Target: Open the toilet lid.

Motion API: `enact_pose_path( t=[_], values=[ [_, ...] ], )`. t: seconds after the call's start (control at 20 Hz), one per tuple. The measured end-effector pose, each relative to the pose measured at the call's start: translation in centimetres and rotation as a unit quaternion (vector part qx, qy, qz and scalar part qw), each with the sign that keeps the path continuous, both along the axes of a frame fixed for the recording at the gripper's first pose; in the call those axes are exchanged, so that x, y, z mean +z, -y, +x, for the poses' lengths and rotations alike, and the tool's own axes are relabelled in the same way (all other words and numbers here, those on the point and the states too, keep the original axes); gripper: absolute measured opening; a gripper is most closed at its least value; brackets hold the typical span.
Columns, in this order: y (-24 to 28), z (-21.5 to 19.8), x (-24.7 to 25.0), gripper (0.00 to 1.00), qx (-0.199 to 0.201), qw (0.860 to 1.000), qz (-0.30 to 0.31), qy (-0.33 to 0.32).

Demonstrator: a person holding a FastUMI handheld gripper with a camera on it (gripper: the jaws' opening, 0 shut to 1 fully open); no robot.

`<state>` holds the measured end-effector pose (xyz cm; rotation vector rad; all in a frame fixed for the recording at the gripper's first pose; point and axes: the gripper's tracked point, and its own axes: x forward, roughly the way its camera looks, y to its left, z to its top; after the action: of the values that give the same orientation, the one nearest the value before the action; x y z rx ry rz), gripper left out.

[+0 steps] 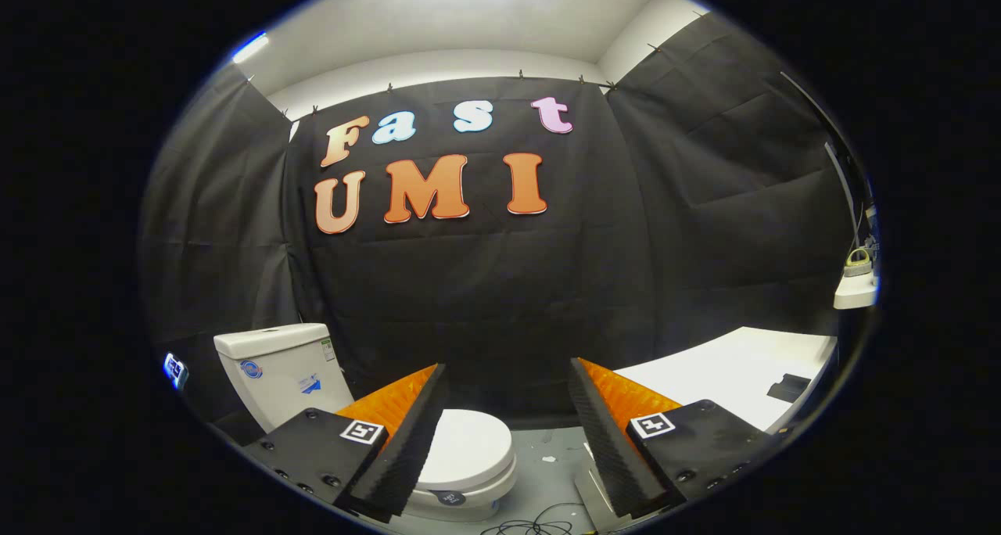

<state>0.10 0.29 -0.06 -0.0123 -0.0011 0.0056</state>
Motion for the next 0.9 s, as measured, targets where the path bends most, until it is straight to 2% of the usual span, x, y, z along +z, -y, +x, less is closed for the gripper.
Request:
enact_pose_path(
  t=[0.9],
  values=[
    [0.00,0.01,-0.28,0.99,0.001,1.000,0.001,-0.002]
  ],
)
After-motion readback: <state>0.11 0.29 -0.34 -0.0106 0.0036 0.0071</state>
